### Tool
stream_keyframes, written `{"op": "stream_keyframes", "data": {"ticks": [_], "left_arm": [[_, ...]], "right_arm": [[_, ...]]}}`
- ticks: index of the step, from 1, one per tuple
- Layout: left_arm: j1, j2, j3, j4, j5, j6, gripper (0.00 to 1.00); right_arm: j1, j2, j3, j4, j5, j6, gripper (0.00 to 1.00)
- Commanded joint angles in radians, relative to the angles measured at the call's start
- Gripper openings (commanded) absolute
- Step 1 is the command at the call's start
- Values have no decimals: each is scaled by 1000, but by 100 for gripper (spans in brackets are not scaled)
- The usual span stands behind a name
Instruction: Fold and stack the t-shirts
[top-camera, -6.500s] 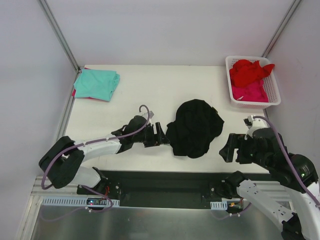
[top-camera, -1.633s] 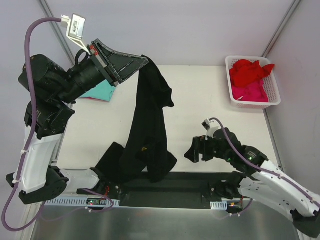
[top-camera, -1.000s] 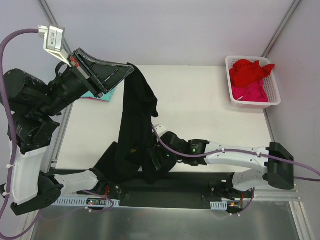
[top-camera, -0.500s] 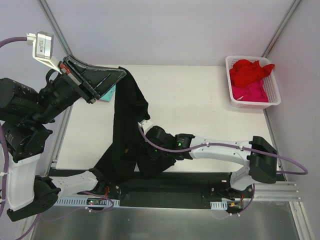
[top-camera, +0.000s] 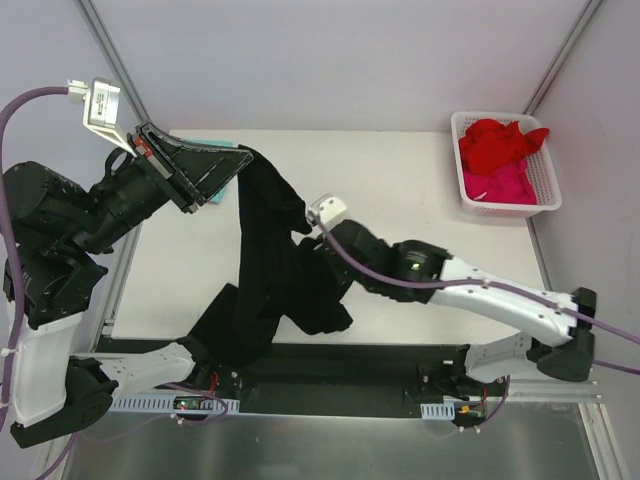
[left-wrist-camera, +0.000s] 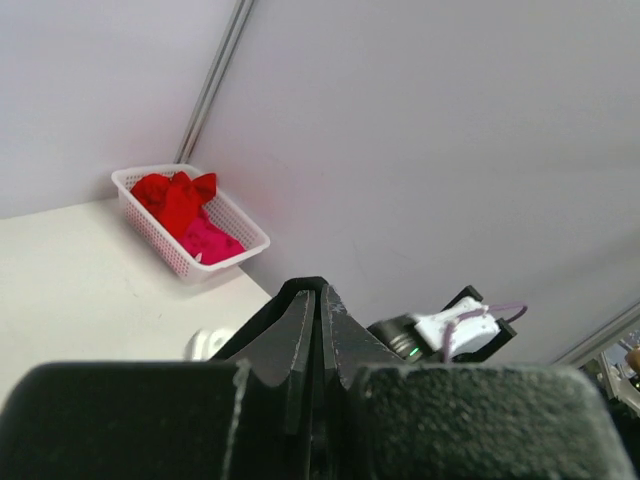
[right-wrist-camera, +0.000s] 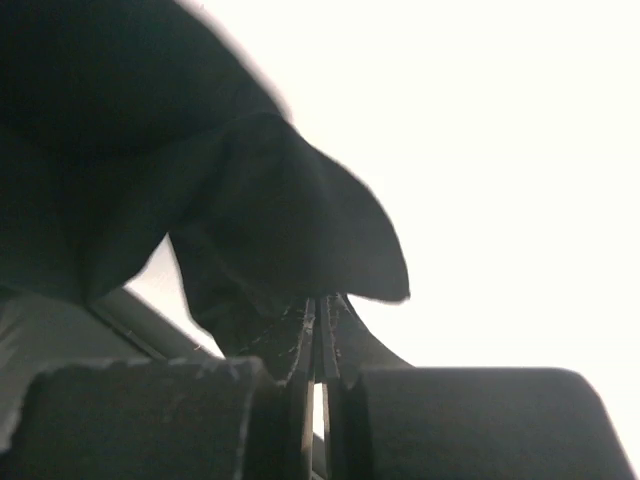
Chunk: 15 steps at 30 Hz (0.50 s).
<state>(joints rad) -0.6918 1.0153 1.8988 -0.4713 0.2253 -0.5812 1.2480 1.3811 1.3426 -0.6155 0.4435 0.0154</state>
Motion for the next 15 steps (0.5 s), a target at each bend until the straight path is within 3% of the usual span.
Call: {"op": "stream_keyframes", "data": {"ticks": [1,7,15], "left_arm": [[9,-7,-9,33,-24,24,0],[8,0,-10,33,-21,18,0],[9,-29,-49,42,-38,15,0]], "right_arm": [[-34,-169,196,-167,263,-189,1],[-107,-249,401,-185,428,-463,1],[-113,-332,480,-115,540,-604,1]]}}
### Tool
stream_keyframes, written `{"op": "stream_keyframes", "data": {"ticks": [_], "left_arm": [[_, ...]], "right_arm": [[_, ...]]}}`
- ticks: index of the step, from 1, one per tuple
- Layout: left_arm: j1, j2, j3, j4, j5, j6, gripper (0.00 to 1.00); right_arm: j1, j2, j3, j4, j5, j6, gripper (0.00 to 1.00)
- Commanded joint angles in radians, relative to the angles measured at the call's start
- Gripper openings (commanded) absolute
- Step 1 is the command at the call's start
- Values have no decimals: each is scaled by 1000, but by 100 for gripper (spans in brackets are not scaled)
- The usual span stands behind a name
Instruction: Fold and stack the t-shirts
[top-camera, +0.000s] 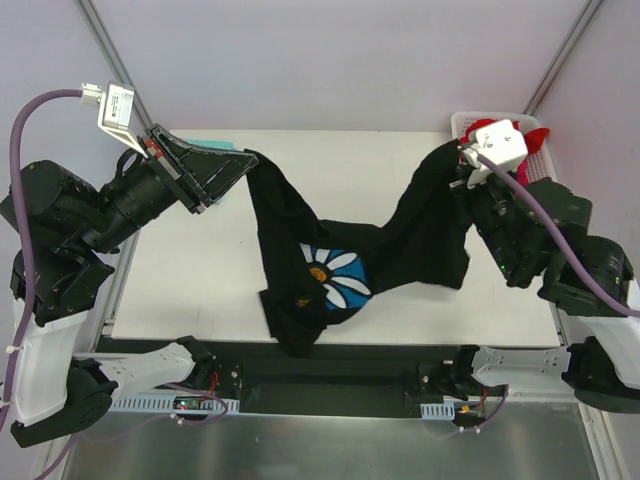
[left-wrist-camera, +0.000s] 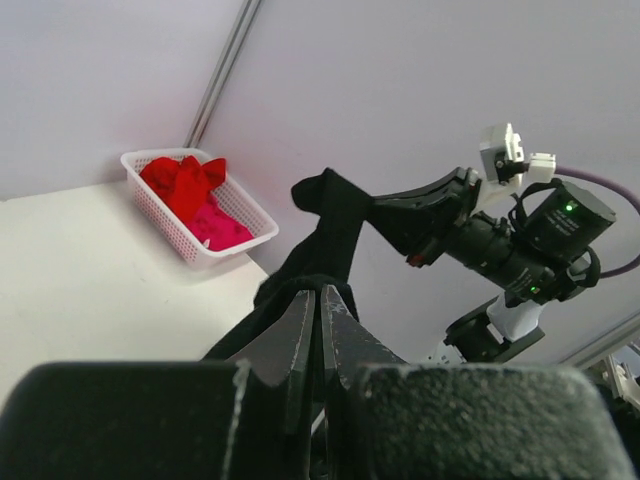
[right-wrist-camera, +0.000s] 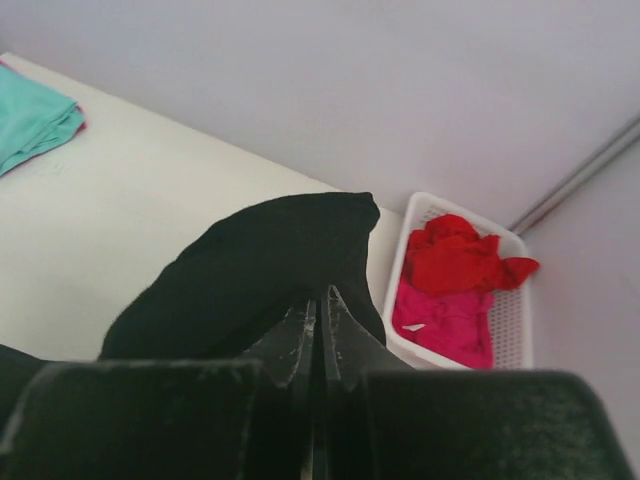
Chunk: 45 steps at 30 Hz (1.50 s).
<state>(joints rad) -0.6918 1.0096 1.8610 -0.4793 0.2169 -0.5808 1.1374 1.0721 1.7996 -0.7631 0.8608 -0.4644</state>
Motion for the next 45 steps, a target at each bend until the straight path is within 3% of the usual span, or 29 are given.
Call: {"op": "stream_keyframes", "data": {"ticks": [1,6,13,26,30,37,40,45], "left_arm": [[8,-26,-14,48,-31,18,0],[9,-51,-55,50,-73,18,0],[8,-77,-75,38,-132,62,0],[8,-152,-49,-61,-404,165,0],[8,-112,13,-99,-400,185,0],[9,-102,-39,-71,-300,150,0],[8,-44,9,-64,-252,171,0],[8,43,52,-71,-300,197,0]], "right_arm": [[-2,-32,8,34,141,-122,1],[-42,-93,-91,117,227,-120,1],[-206,-103,-2,119,184,-181,1],[-215,-170,-52,99,199,-172,1],[-215,-149,-2,-33,108,-21,1],[-215,-184,-72,-168,-29,171,1],[-215,-184,-39,-156,-39,152,1],[-215,-100,76,-121,-29,14,1]]}}
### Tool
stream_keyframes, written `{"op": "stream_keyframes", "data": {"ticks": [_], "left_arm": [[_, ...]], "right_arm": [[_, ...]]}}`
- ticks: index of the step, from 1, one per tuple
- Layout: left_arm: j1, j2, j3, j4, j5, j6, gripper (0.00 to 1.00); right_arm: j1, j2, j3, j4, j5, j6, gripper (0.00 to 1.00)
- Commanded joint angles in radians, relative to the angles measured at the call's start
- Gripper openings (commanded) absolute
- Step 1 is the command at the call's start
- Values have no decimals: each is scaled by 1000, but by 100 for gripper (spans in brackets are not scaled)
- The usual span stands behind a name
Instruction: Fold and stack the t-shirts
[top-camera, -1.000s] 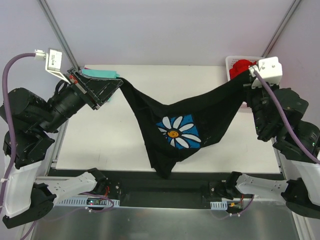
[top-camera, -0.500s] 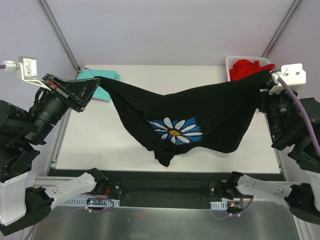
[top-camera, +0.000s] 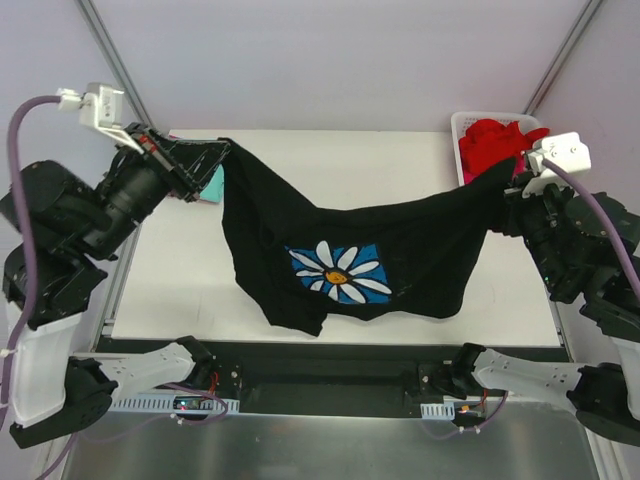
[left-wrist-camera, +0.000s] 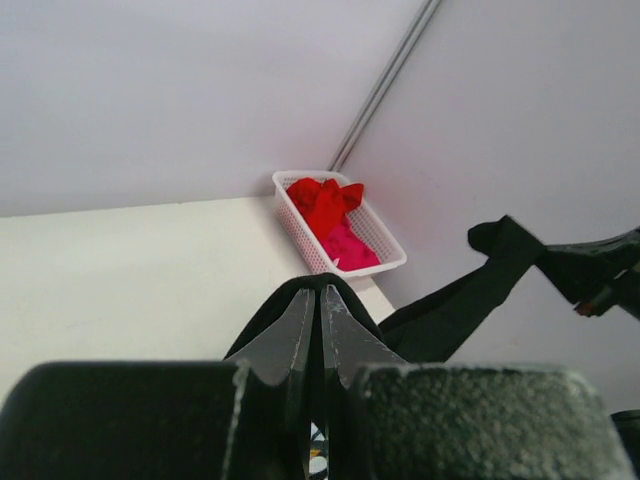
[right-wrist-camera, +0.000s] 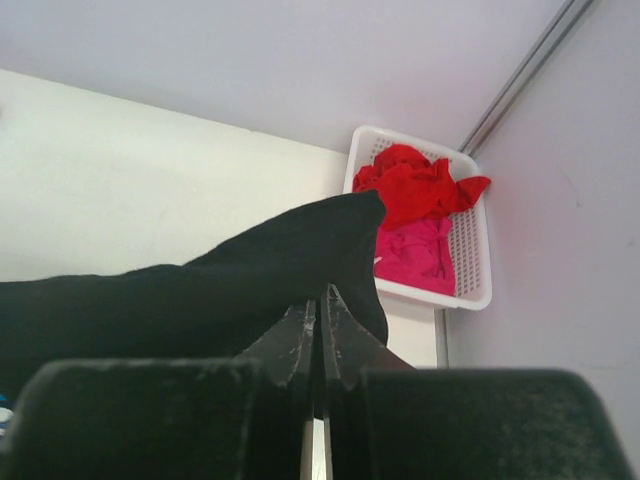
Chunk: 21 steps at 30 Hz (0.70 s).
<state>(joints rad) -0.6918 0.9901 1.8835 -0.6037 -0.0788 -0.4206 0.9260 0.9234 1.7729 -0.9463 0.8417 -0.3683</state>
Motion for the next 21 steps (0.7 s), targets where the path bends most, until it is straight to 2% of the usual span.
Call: {"op": "stream_keyframes", "data": {"ticks": [1,5,8,11,12,16,21], "left_arm": [[9,85,31,59,-1,37,0],[17,150,61,68,33,11,0],[20,147,33,70,66,-21,0],[20,99,-42,76,74,-26,0],[18,87,-59,76,57,-17,0],[23,33,-121,65,27,16,0],[25,2,-213,47,54,-36,0]], "right_arm": [[-4,55,114,78,-13,-101,1],[-13,84,137,124,-35,-139,1],[-13,74,129,20,-94,-40,1],[-13,-3,34,-67,-174,107,1],[-15,-32,-49,-75,-191,144,0],[-13,-167,-206,-118,-219,299,1],[-13,-236,-276,-229,-308,391,1]]}}
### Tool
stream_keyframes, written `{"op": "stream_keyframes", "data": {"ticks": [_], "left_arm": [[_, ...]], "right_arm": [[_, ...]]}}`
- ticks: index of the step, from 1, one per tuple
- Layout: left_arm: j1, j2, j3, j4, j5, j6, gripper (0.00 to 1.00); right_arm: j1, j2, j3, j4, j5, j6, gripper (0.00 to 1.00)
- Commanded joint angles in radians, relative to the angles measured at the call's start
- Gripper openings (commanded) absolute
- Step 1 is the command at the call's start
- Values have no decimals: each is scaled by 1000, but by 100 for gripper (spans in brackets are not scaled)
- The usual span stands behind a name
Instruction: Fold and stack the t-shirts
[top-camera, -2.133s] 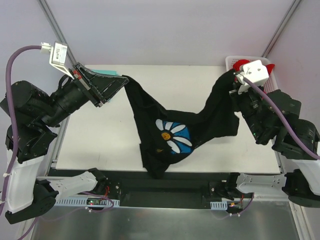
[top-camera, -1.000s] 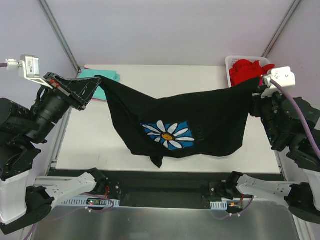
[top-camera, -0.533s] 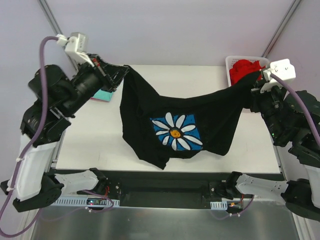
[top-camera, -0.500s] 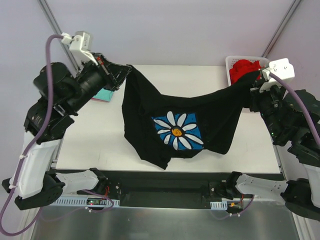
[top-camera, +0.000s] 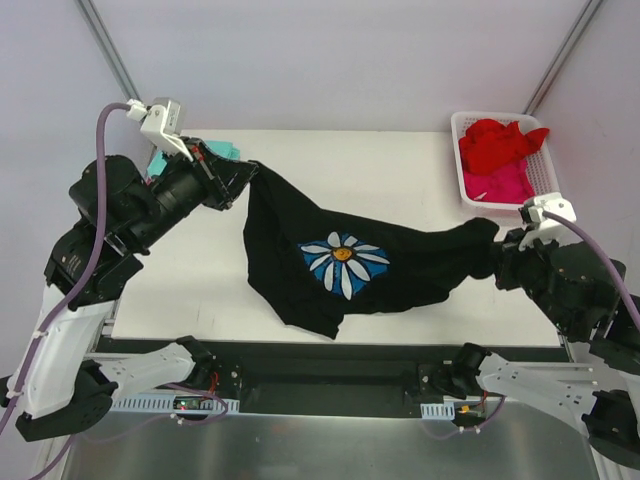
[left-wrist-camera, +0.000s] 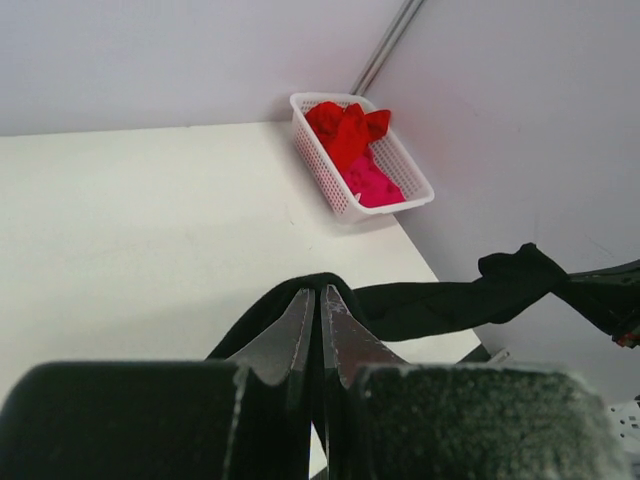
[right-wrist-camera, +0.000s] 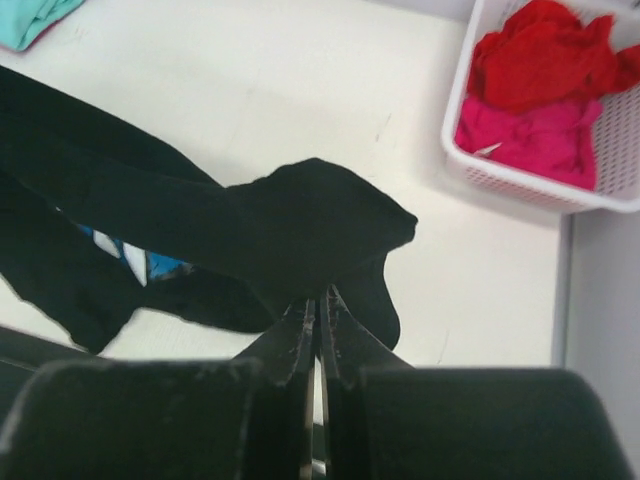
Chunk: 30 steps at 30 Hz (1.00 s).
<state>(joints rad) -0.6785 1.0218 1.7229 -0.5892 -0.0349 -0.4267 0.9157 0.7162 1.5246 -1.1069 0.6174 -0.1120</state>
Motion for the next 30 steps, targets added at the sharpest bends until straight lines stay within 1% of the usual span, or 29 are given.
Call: {"op": "stream_keyframes", "data": {"ticks": [1,4,5,6,10,13,18,21,22,24,25,28,30], "left_arm": [[13,-41,-69,32,32,-46,0],[13,-80,-144,34,94,-96,0],[13,-97,-202,32,128,-110,0],[11,-112,-235,32,141,-142,0],[11,-190,-393,34,178,-193,0],[11,-207,-454,34,223,-228,0],[11,-238,-520,32,231,-241,0],[11,-253,-552,31,234,-244,0],[11,-256,-566,31,230,-244,0],[13,-256,-579,31,217,-235,0],[11,-253,-583,29,205,-228,0],[11,-223,-580,31,202,-219,0],[13,-197,-577,31,204,-216,0]], "right_arm": [[-3,-31,-30,-86,-87,149,1],[-3,-47,-43,-143,-103,182,1],[-3,-52,-56,-148,-131,192,1],[-3,-57,-61,-156,-143,198,1],[-3,-76,-130,-160,-222,232,1],[-3,-92,-201,-151,-261,264,1],[-5,-116,-319,-142,-323,307,1],[-5,-133,-412,-125,-409,340,9],[-3,-136,-452,-120,-427,356,23],[-5,-133,-486,-120,-466,360,32],[-3,-132,-507,-126,-458,364,43],[-3,-118,-520,-136,-426,359,55],[-3,-104,-517,-137,-409,351,58]]}}
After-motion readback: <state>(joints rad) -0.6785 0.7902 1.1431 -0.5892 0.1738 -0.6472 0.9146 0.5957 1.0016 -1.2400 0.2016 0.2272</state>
